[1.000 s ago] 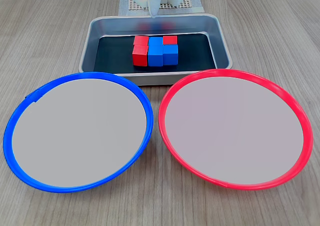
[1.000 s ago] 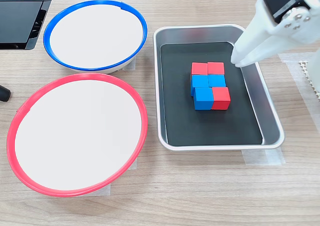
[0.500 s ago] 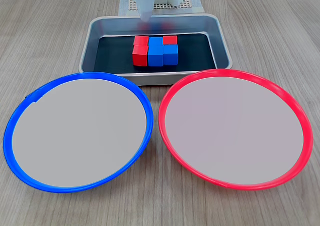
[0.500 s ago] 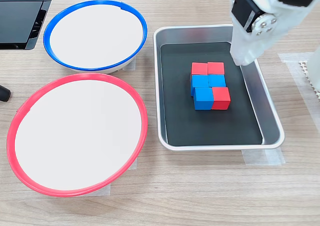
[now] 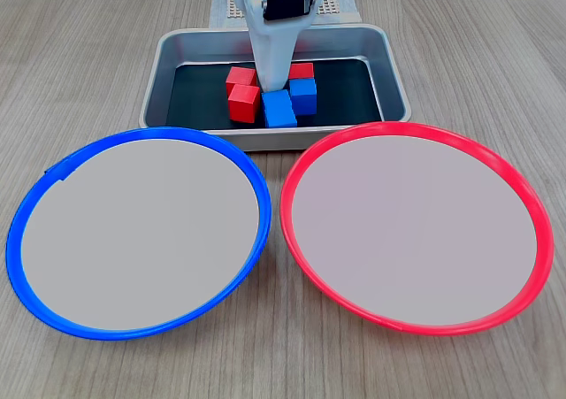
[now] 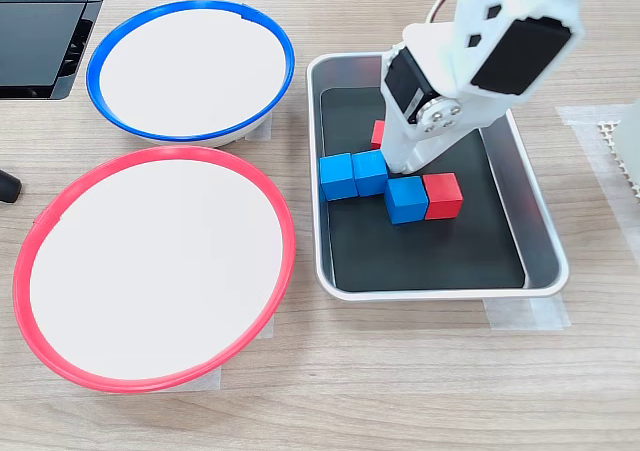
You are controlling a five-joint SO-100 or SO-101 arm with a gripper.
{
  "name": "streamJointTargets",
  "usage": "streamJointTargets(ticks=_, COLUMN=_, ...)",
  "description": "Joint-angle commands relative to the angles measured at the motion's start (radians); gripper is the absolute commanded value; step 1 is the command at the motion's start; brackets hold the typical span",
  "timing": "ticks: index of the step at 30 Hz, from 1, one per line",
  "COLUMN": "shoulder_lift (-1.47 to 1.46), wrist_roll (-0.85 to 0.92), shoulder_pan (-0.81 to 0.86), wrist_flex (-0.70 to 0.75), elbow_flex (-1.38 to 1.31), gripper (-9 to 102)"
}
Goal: Move six blocks tray to matching dishes
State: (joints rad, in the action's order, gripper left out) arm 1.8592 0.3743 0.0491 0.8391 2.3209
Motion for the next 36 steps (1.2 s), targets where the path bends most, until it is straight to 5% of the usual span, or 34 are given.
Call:
streamJointTargets(ticks=1, shoulder_lift=-0.025, wrist_roll=-0.012, shoulder_pan=-0.017, wrist_flex=-0.014, elbow_flex=-0.081, gripper=0)
streamJointTargets(ticks=6, shoulder_lift=0.069, wrist_roll=0.299, shoulder_pan=0.006, wrist_flex=0.322, elbow_flex=-0.135, gripper=1)
streamJointTargets(ticks=13, shoulder_lift=0.221, wrist_roll=0.638, shoulder_pan=0.04, wrist_flex=0.506, elbow_flex=-0.17, gripper=0)
streamJointTargets(ticks=22, shoulder_lift=0.117, wrist_roll=1.223, shoulder_pan=0.227, wrist_flex=0.419, elbow_flex=-0.247, gripper=21)
streamJointTargets(ticks=36, shoulder_lift=-0.1, wrist_roll=1.379, shoulder_pan=0.29, wrist_flex=0.158, elbow_flex=-0.11, gripper=21)
